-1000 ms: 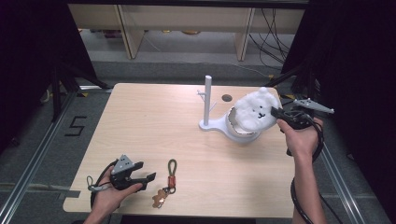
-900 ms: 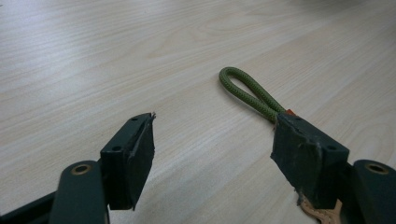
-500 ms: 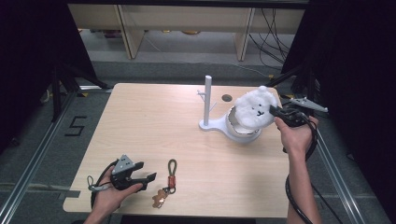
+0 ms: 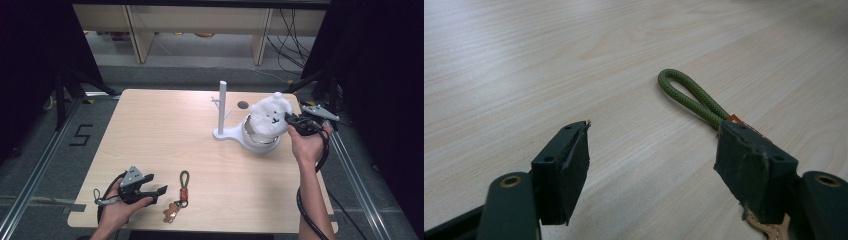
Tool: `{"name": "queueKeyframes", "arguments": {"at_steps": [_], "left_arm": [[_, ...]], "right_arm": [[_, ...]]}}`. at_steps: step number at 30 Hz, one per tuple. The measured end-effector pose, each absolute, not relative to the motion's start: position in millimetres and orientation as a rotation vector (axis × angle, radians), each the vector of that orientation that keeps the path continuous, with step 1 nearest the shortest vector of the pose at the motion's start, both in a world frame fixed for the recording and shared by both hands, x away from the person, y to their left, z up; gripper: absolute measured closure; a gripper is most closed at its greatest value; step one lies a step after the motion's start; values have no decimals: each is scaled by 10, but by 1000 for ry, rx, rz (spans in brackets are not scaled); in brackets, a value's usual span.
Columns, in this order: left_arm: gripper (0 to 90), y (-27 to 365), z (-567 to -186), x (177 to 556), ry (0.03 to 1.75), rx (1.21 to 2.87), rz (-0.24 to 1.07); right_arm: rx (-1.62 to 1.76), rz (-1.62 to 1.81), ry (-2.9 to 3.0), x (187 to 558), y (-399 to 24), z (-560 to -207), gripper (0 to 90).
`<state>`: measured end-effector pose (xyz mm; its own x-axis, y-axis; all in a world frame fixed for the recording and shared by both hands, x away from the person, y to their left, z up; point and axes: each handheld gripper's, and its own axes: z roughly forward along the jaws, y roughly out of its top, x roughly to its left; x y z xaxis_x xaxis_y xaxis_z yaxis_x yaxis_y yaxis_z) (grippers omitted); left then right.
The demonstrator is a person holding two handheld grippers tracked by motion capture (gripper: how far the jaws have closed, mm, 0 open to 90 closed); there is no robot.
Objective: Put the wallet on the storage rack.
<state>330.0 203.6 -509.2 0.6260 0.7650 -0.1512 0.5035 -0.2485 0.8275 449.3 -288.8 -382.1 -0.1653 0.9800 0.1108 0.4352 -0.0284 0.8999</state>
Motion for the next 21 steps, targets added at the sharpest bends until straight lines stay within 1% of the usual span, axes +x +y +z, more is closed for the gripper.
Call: {"name": "queueKeyframes", "arguments": {"at_steps": [2,3,10,11,21], "left_arm": [[293,2029,-5096,3296,1016,1907,341],[293,2036,-5094,3299,1000,1916,354],[293,2043,-5095,3297,999,1917,356],[294,2041,-5097,3295,1004,1914,354],[293,2027,-5101,3292,1004,1920,351]], "right_arm": [[1441,1130,1667,4520,-2880,-3866,823],[1485,1115,1658,4506,-2827,-3882,823],[1462,1067,1686,4541,-2695,-4030,821],[1416,1039,1710,4557,-2704,-4049,820],[1412,989,1745,4562,-2692,-4141,813]]}}
